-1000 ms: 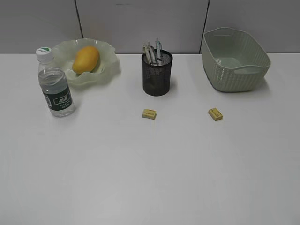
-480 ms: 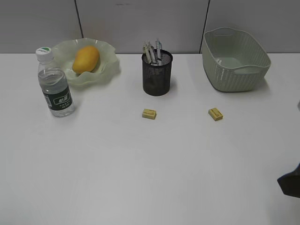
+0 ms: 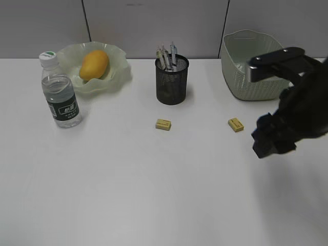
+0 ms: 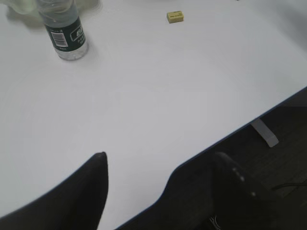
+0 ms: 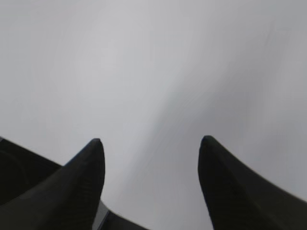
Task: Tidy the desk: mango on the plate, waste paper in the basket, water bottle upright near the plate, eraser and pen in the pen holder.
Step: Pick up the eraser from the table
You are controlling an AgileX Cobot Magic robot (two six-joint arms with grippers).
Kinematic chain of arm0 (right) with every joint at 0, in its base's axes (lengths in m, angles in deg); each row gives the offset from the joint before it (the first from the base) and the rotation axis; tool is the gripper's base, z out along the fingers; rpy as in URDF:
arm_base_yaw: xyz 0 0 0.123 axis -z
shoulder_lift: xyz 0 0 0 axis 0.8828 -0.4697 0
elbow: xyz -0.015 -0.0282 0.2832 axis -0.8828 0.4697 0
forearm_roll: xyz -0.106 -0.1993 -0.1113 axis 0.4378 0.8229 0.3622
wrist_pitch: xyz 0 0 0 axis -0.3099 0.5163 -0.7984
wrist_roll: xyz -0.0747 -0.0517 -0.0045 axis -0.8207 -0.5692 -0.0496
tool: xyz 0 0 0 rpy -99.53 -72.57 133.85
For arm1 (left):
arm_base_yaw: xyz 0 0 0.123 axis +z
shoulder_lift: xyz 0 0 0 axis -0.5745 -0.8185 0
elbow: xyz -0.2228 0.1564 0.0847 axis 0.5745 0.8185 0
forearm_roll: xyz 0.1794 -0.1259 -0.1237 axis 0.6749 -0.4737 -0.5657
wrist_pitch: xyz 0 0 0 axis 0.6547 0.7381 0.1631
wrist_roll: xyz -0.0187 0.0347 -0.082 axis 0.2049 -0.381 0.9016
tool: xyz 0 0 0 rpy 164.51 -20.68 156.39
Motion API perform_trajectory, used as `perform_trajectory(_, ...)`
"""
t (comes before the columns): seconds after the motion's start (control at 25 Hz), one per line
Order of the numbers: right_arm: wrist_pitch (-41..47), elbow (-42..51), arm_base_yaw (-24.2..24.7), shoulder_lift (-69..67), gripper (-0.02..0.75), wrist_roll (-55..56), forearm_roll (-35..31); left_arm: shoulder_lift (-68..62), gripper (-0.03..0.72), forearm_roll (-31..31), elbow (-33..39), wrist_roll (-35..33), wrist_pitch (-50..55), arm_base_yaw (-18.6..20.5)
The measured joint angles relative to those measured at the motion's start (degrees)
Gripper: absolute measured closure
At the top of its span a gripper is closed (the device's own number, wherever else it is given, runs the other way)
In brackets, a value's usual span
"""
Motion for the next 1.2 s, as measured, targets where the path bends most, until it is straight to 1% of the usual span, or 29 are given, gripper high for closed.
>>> perform_trajectory(0.16,2.91,-10.42,0.27,-9.53,0.248,0.00,0.74,0.00,0.180,0.00,0.04,0.00,-0.04,0.00)
perform_trajectory(0.36,6.90,-23.77,2.15,-20.49,0.248,-0.04,0.07,0.00,0.180,0.00,0.04,0.01,-0.04,0.00)
perform_trajectory(0.56,8.09,-32.05,5.35,-27.64,0.248,-0.04,-0.72,0.00,0.180,0.00,0.04,0.01,-0.11,0.00)
perform_trajectory(0.68,8.17,-33.85,7.93,-30.43,0.248,-0.04,-0.76,0.00,0.180,0.00,0.04,0.01,-0.15,0.00)
perform_trajectory(0.84,6.71,-33.95,10.84,-32.48,0.248,-1.35,-0.45,0.00,0.180,0.00,0.04,0.01,-0.15,0.00)
perform_trajectory(1.2,1.28,-34.07,10.70,-36.94,0.248,-4.47,-0.05,0.00,0.180,0.02,0.04,0.01,-0.17,0.00)
